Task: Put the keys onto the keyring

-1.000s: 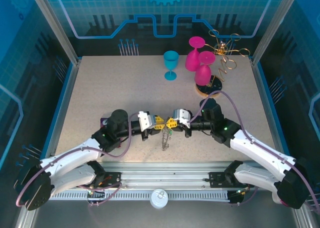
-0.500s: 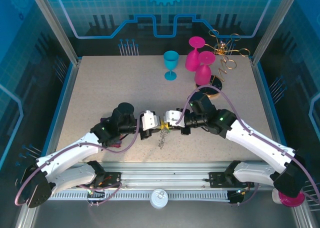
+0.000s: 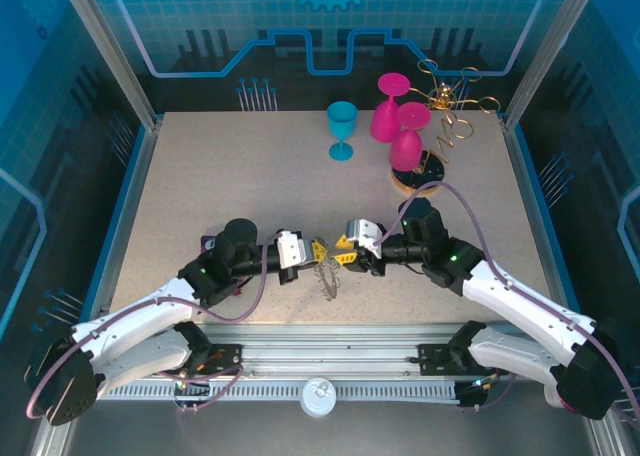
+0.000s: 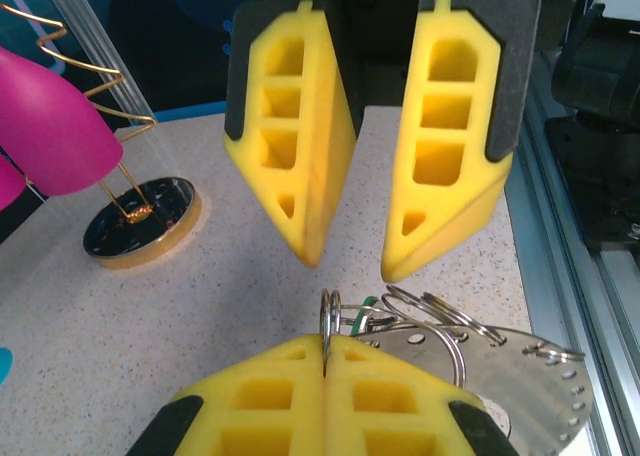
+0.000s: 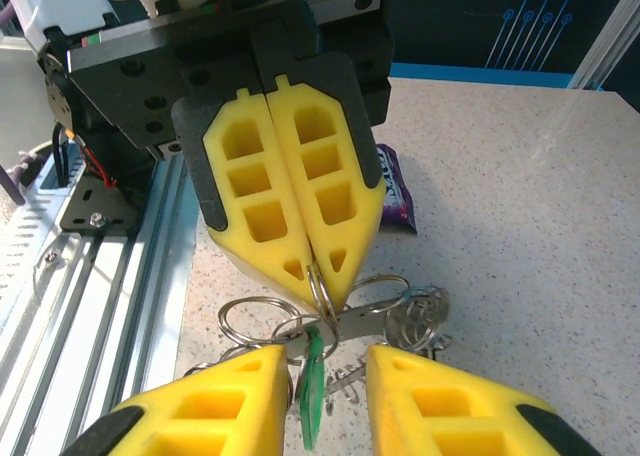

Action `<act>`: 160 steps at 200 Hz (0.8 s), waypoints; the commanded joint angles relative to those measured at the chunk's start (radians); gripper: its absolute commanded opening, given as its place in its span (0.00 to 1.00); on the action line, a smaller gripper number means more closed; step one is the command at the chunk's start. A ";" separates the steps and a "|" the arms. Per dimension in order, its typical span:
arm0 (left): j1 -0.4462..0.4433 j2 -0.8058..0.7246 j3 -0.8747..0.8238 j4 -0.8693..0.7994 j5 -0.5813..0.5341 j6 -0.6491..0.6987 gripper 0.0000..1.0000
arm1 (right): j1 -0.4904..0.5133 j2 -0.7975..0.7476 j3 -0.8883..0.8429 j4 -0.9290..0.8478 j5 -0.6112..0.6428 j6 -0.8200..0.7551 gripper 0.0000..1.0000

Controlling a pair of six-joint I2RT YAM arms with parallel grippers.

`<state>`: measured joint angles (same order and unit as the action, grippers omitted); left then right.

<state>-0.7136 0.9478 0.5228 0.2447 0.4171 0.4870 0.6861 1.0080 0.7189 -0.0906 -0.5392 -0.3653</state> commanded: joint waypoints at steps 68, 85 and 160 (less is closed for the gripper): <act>0.002 -0.021 -0.034 0.163 0.084 -0.055 0.00 | -0.007 0.030 -0.012 0.102 -0.049 0.032 0.21; 0.002 -0.019 -0.039 0.185 0.090 -0.068 0.00 | -0.007 0.038 -0.012 0.107 -0.072 0.027 0.19; 0.002 -0.004 -0.042 0.231 0.082 -0.116 0.00 | -0.006 0.066 0.045 0.039 -0.117 -0.043 0.00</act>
<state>-0.7067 0.9485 0.4683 0.3882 0.4686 0.3904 0.6792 1.0618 0.7204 -0.0097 -0.6197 -0.3656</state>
